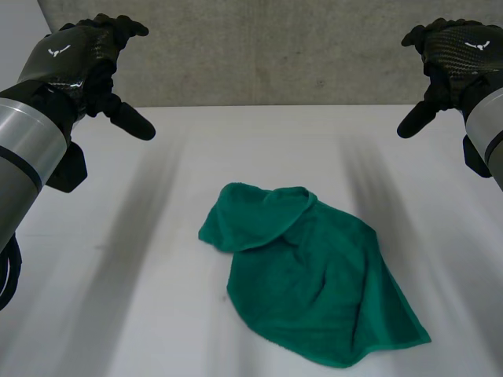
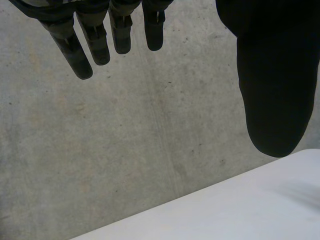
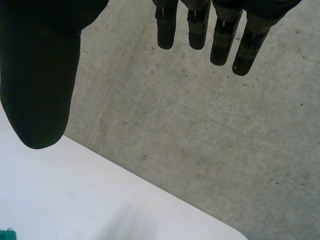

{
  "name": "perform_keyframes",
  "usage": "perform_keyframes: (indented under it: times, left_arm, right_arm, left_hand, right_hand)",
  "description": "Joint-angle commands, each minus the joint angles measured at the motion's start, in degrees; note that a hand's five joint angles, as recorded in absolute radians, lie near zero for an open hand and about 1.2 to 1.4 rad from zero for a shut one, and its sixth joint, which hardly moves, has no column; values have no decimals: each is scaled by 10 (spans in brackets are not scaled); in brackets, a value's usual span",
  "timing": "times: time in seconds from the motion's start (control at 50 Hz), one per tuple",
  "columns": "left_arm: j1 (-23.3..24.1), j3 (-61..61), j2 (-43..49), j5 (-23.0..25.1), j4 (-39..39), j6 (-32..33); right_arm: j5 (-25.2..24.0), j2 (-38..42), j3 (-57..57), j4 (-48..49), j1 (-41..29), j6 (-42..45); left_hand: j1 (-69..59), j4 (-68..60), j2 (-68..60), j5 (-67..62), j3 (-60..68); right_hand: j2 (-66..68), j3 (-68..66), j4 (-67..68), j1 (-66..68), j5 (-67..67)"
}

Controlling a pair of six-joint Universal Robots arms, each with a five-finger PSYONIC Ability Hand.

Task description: Fold the towel.

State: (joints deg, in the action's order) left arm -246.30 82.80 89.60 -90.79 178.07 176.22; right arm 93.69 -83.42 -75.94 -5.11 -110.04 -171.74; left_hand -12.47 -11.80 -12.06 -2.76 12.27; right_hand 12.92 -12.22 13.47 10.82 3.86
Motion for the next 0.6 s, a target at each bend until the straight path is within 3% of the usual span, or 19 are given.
perform_keyframes:
  times: [0.02, 0.18, 0.28, 0.44, 0.5, 0.6]
  left_arm:
    - [0, 3, 0, 0, 1, 0]
    - [3, 6, 7, 3, 0, 1]
    - [16, 7, 28, 4, -2, 1]
    - [90, 7, 107, -9, -6, -2]
    - [126, 10, 145, -49, -4, -8]
    - [183, 15, 206, -156, 3, -16]
  right_arm:
    - [0, -1, -2, 0, 0, 0]
    - [-12, 6, 3, -10, 0, 25]
    - [-46, 10, -9, -26, -3, 105]
    - [-62, 64, -19, -29, -22, 193]
    - [-72, 82, -11, -24, -24, 199]
    - [-155, 137, 7, -12, -20, 196]
  left_hand:
    - [23, 16, 18, 25, -21]
    - [23, 16, 18, 25, -21]
    - [19, 13, 15, 22, -17]
    - [-6, -13, -10, -3, 8]
    - [-38, -45, -42, -35, 40]
    - [-99, -105, -103, -96, 101]
  right_hand:
    - [-29, 22, -35, -8, -39]
    - [-29, 22, -35, -8, -39]
    - [-29, 22, -35, -8, -39]
    - [-29, 22, -35, -8, -39]
    - [-29, 22, -35, -8, -39]
    - [-29, 22, -35, -8, -39]
